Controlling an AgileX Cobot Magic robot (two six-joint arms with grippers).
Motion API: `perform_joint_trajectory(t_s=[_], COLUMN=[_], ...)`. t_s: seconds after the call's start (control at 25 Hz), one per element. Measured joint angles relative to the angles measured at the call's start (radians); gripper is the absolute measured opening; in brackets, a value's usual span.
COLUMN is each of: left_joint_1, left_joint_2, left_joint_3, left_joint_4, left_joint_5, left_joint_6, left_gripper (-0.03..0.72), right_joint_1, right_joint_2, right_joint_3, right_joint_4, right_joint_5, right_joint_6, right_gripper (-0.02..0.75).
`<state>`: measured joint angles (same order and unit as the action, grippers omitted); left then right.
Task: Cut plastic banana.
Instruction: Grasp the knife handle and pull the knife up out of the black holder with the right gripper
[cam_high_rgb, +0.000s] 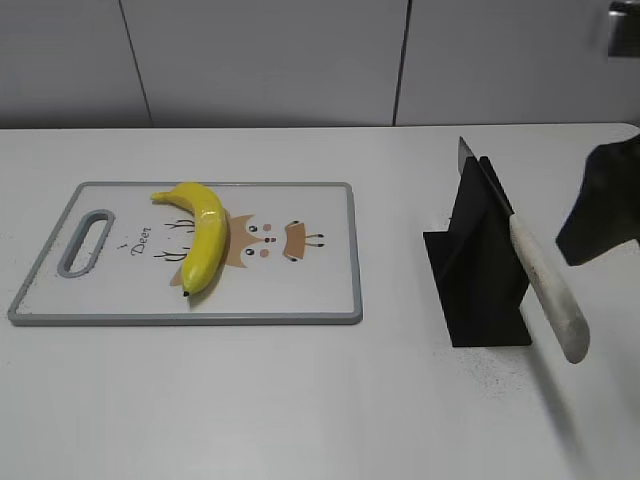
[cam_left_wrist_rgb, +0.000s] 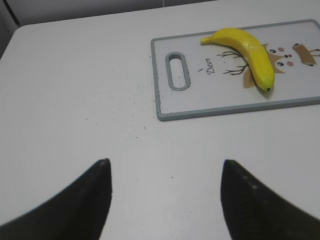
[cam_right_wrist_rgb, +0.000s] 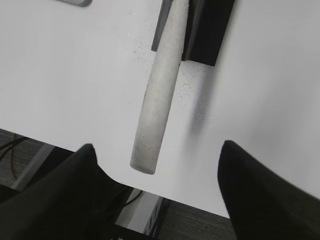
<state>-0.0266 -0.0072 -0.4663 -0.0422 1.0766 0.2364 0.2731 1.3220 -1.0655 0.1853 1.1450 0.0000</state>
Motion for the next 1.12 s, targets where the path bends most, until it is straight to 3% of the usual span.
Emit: perform_joint_trajectory(t_s=[0.2, 0.64, 0.92, 1.08, 1.12], left_joint_1=[0.000, 0.000, 0.000, 0.000, 0.000], left_joint_2=[0.000, 0.000, 0.000, 0.000, 0.000], left_joint_3=[0.000, 0.000, 0.000, 0.000, 0.000], left_joint_4=[0.000, 0.000, 0.000, 0.000, 0.000], left_joint_5=[0.000, 0.000, 0.000, 0.000, 0.000], left_joint_6=[-0.001, -0.003, -0.003, -0.003, -0.003], left_gripper=[0.666, 0.635, 0.615, 0.604, 0.602], right_joint_1=[0.116, 0.126, 0.126, 0.127, 0.127], right_joint_2=[0.107, 0.305, 0.315, 0.315, 0.315], right_joint_3=[-0.002, -0.002, -0.002, -0.002, -0.002], right_joint_4=[-0.102, -0.136, -0.142, -0.157, -0.158], right_joint_5=[-0.051, -0.117, -0.117, -0.115, -0.114], right_joint_6=[0.135, 0.232, 0.269, 0.297, 0.302], right_gripper=[0.563, 0.507, 0.319, 0.157, 0.162])
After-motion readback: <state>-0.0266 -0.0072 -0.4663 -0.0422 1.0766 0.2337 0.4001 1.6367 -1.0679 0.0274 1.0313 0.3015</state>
